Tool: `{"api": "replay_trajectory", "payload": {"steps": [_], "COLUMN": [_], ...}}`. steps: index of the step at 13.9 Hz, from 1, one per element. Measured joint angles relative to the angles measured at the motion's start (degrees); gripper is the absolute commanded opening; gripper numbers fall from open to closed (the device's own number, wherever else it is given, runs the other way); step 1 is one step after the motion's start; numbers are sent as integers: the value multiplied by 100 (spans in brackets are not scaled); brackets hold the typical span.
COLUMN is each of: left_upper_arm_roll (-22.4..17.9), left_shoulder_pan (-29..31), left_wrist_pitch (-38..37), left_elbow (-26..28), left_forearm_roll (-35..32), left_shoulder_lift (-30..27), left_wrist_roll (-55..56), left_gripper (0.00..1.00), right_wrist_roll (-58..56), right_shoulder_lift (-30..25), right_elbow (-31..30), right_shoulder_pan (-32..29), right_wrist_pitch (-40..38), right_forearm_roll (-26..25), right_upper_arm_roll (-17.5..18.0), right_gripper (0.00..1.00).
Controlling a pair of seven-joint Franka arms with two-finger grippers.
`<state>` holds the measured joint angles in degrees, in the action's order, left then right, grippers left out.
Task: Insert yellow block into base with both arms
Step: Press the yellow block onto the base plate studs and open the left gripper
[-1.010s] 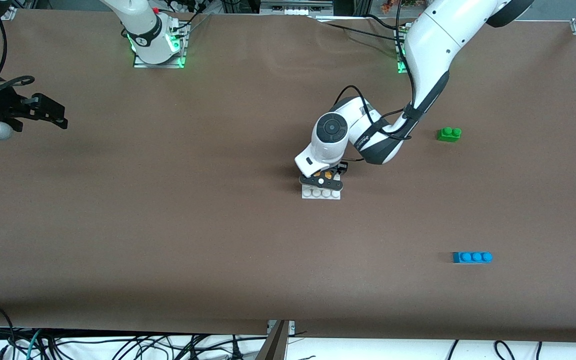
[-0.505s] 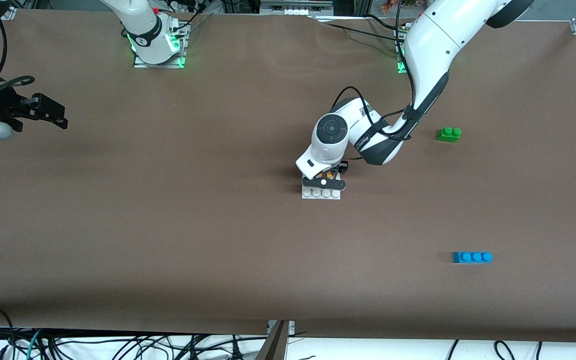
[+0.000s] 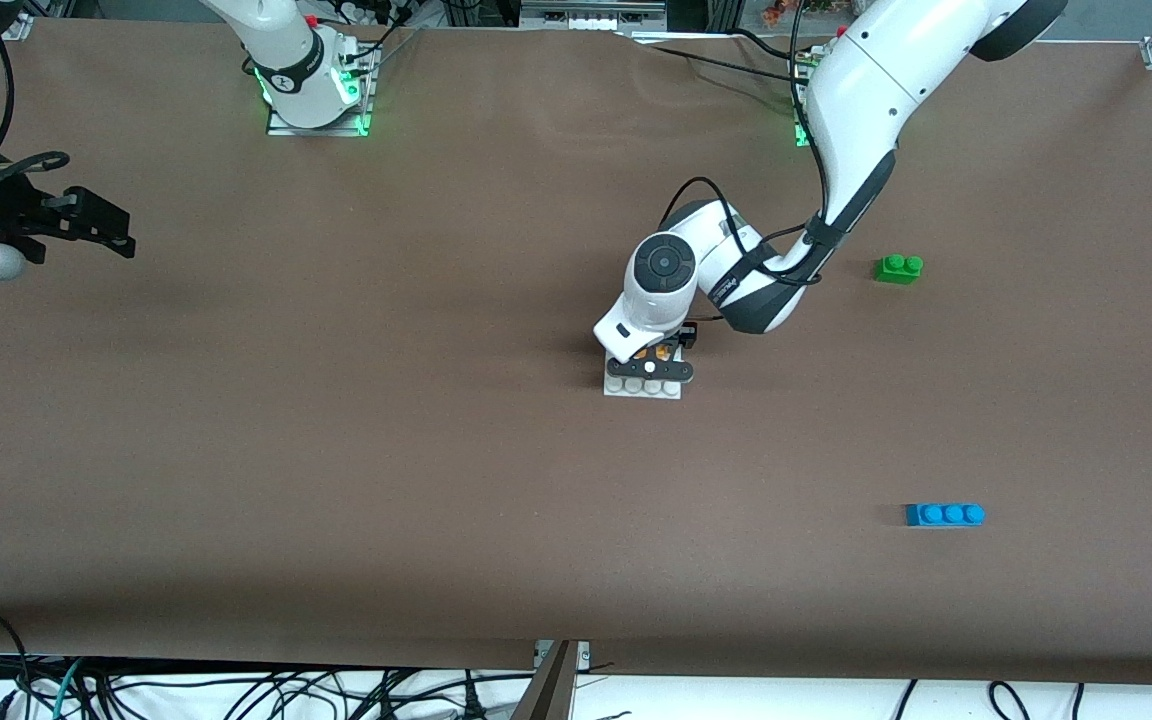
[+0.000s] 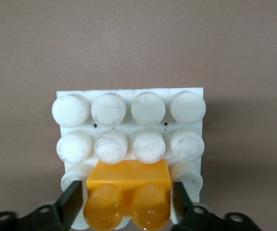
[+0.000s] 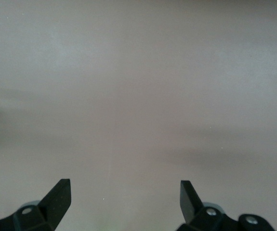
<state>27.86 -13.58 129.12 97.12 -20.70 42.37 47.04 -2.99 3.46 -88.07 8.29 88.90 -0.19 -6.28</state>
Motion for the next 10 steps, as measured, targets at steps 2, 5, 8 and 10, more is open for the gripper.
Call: {"api": "replay_trajectory", "payload": {"steps": [2, 5, 8, 10], "left_upper_arm_roll": [-1, 7, 12, 14], "left_shoulder_pan": [0, 0, 8, 38], "left_wrist_pitch": [5, -202, -747, -1201], "left_elbow": [-99, -418, -595, -642], "left_forearm_roll": [0, 0, 0, 110], "left_shoulder_lift": [0, -48, -369, -763], "left_wrist_roll": [27, 31, 31, 41], "left_gripper": [100, 100, 100, 100], "right_wrist_roll": [0, 0, 0, 0], "right_shoulder_lift": [0, 0, 0, 1], "right_elbow": [0, 0, 0, 0], "right_shoulder_pan": [0, 0, 0, 0], "right_wrist_pitch": [0, 0, 0, 0], "right_forearm_roll": [0, 0, 0, 0], "right_upper_arm_roll": [0, 0, 0, -1], "right_gripper": [100, 100, 100, 100]}}
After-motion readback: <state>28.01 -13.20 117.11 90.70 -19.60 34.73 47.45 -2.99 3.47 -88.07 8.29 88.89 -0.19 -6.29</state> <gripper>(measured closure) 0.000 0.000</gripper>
